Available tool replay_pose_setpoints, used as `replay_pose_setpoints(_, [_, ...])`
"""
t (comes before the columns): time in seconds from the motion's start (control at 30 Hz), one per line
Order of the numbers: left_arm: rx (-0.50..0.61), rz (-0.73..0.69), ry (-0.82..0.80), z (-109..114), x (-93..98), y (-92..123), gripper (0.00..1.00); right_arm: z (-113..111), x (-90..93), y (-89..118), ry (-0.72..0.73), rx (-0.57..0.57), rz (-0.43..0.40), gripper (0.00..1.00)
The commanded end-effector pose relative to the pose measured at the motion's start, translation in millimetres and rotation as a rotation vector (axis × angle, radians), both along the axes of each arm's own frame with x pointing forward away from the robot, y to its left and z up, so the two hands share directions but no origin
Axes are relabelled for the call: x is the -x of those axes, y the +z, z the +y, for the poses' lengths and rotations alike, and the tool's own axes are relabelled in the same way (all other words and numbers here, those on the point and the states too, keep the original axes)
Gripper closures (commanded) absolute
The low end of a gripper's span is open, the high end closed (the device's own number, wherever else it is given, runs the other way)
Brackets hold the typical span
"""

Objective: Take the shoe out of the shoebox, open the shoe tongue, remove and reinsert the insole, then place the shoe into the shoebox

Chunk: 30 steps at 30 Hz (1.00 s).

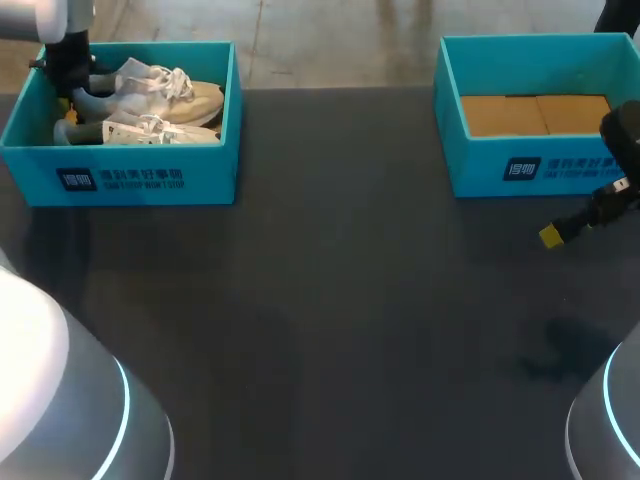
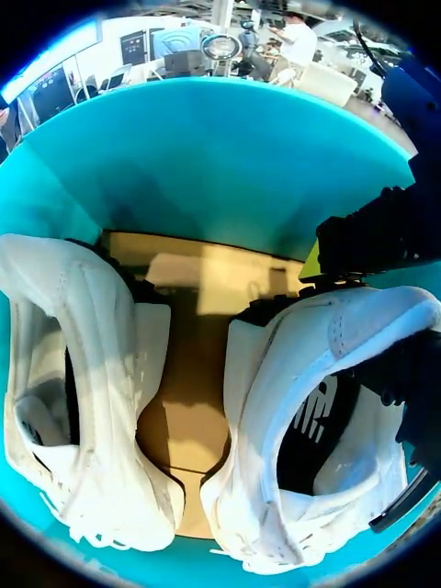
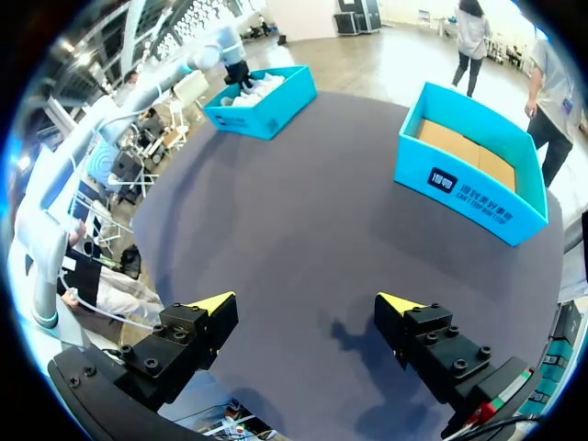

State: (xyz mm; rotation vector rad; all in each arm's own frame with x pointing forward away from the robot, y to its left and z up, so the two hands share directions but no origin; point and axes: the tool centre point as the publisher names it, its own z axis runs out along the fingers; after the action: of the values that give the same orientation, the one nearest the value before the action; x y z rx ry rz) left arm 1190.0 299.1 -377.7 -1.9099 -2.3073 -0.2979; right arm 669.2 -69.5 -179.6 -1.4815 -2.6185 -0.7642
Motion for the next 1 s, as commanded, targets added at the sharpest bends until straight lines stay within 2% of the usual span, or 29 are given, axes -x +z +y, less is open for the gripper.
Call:
replay_pose_setpoints(0.03, [-0.002, 0.021, 0.002, 0.5, -11.4, -5.0, 1.00, 0.8, 0.1, -1.1, -0.002, 0.001, 0.000, 0.00])
replay_pose_setpoints(0.17, [0.002, 0.040, -0.004, 0.3, -10.8, -5.9, 1.00, 0.8, 0.1, -1.1, -0.002, 0.001, 0.000, 0.00])
replay_pose_setpoints(0.2, [0.007, 0.046, -0.005, 0.4, -10.6, -5.9, 0.91, 0.8, 0.1, -1.1, -0.002, 0.001, 0.000, 0.00])
replay_pose_setpoints(0.23, [0.007, 0.045, -0.004, 0.9, -10.4, -5.1, 0.75, 0.8, 0.1, -1.1, -0.002, 0.001, 0.000, 0.00])
replay_pose_setpoints(0.27, [0.008, 0.045, -0.004, 1.3, -10.1, -4.1, 0.67, 0.8, 0.1, -1.1, -0.002, 0.001, 0.000, 0.00])
replay_pose_setpoints(0.33, [0.011, 0.045, -0.005, 1.9, -9.8, -1.3, 0.47, 0.8, 0.1, -1.1, -0.002, 0.001, 0.000, 0.00])
replay_pose_setpoints(0.37, [0.016, 0.047, -0.005, 2.2, -9.9, 0.1, 0.31, 0.8, 0.1, -1.1, -0.002, 0.001, 0.000, 0.00])
replay_pose_setpoints(0.4, [0.018, 0.046, -0.005, 2.4, -10.1, 1.5, 0.27, 0.8, 0.1, -1.1, -0.002, 0.001, 0.000, 0.00])
replay_pose_setpoints(0.5, [0.026, 0.041, -0.011, 1.9, -9.3, 6.7, 0.27, 0.8, 0.1, -1.1, -0.002, 0.001, 0.000, 0.00])
replay_pose_setpoints(0.63, [0.042, 0.032, -0.026, 0.2, -6.7, 15.9, 0.42, 0.8, 0.1, -1.1, -0.002, 0.001, 0.000, 0.00])
replay_pose_setpoints(1.0, [0.104, 0.003, -0.081, -8.6, 2.2, 50.8, 0.44, 0.8, 0.1, -1.1, -0.002, 0.001, 0.000, 0.00])
